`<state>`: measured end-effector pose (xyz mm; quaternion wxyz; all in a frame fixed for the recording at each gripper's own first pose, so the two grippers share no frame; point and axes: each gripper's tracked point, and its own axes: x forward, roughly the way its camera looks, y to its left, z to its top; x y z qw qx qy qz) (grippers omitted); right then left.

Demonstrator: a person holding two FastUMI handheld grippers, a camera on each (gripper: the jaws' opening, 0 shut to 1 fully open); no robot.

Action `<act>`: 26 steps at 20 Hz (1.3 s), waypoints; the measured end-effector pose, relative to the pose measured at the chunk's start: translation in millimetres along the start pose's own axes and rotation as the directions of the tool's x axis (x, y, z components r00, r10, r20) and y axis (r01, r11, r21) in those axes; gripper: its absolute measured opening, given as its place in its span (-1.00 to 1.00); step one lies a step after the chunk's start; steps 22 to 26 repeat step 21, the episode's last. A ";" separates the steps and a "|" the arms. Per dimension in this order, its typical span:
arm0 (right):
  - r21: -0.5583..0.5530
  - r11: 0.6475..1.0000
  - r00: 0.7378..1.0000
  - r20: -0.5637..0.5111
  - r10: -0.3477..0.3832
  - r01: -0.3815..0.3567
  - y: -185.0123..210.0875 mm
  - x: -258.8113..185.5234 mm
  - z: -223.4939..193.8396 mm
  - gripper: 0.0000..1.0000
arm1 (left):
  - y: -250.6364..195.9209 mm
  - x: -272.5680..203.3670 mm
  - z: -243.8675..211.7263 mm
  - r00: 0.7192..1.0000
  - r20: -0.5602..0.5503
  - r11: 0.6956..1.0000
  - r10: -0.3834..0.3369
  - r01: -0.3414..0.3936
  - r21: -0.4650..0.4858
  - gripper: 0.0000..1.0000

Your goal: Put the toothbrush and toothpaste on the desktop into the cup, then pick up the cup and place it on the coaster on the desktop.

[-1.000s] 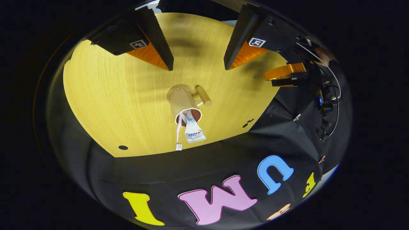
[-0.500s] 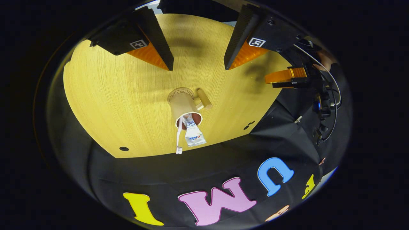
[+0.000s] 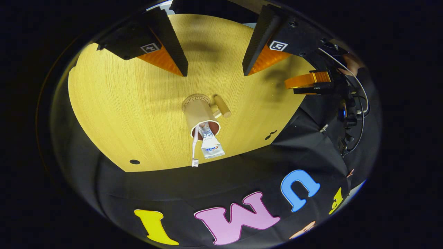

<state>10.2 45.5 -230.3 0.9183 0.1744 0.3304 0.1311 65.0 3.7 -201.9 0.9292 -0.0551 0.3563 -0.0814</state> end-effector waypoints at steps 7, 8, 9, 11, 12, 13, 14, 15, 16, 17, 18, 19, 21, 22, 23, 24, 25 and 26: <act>0.007 1.000 1.000 0.000 -0.004 0.004 -0.9 2.3 1.3 0.95 | 1.6 1.7 1.1 1.000 -0.011 1.000 -0.005 0.005 0.001 0.89; 0.009 1.000 1.000 0.002 -0.004 0.004 -0.6 2.7 1.8 0.95 | 2.1 2.2 1.4 1.000 -0.011 1.000 -0.005 0.005 0.002 0.88; 0.011 1.000 1.000 0.002 -0.004 0.004 -0.7 2.9 2.0 0.95 | 2.3 1.9 1.8 1.000 -0.012 1.000 -0.007 0.007 0.004 0.88; 0.012 1.000 1.000 0.004 -0.005 0.005 -0.8 3.1 2.5 0.95 | 2.3 2.9 1.5 1.000 -0.016 1.000 -0.008 0.008 0.007 0.89; 0.012 1.000 1.000 0.005 -0.005 0.005 -0.7 3.8 2.8 0.94 | 2.7 3.4 1.5 1.000 -0.017 1.000 -0.007 0.007 0.008 0.88; 0.013 1.000 1.000 0.005 -0.005 0.005 -0.5 3.4 2.8 0.94 | 2.4 3.8 1.7 1.000 -0.019 1.000 -0.009 0.009 0.007 0.88; 0.013 1.000 1.000 0.004 -0.006 0.006 -0.4 3.6 2.4 0.94 | 2.6 4.2 1.2 1.000 -0.021 1.000 -0.008 0.008 0.007 0.89; 0.013 1.000 1.000 0.005 -0.006 0.006 -0.4 4.0 2.5 0.96 | 3.2 5.1 2.0 1.000 -0.022 1.000 -0.009 0.009 0.007 0.89; 0.013 1.000 1.000 0.005 -0.007 0.007 -0.4 3.9 2.3 0.95 | 2.4 5.8 2.2 1.000 -0.022 1.000 -0.009 0.009 0.007 0.89; 0.013 1.000 1.000 0.005 -0.007 0.007 -0.5 3.6 2.3 0.94 | 2.5 5.5 1.9 1.000 -0.022 1.000 -0.009 0.009 0.007 0.88; 0.014 1.000 1.000 0.007 -0.008 0.008 -1.0 3.0 2.8 0.95 | 3.4 5.6 1.4 1.000 -0.024 1.000 -0.010 0.010 0.007 0.88; 0.014 1.000 1.000 0.007 -0.008 0.008 -0.8 2.8 2.1 0.95 | 4.2 5.3 1.6 1.000 -0.025 1.000 -0.009 0.010 0.007 0.89; 0.014 1.000 1.000 0.008 -0.008 0.008 -0.4 2.1 2.0 0.95 | 3.4 6.1 1.1 1.000 -0.027 1.000 -0.009 0.009 0.008 0.89; 0.014 1.000 1.000 0.008 -0.008 0.008 -0.4 2.1 2.0 0.95 | 3.4 6.1 1.1 1.000 -0.027 1.000 -0.009 0.009 0.008 0.89; 0.014 1.000 1.000 0.008 -0.008 0.008 -0.4 2.1 2.0 0.95 | 3.4 6.1 1.1 1.000 -0.027 1.000 -0.009 0.009 0.008 0.89; 0.014 1.000 1.000 0.008 -0.008 0.008 -0.4 2.1 2.0 0.95 | 3.4 6.1 1.1 1.000 -0.027 1.000 -0.009 0.009 0.008 0.89; 0.014 1.000 1.000 0.008 -0.008 0.008 -0.4 2.1 2.0 0.95 | 3.4 6.1 1.1 1.000 -0.027 1.000 -0.009 0.009 0.008 0.89; 0.014 1.000 1.000 0.008 -0.008 0.008 -0.4 2.1 2.0 0.95 | 3.4 6.1 1.1 1.000 -0.027 1.000 -0.009 0.009 0.008 0.89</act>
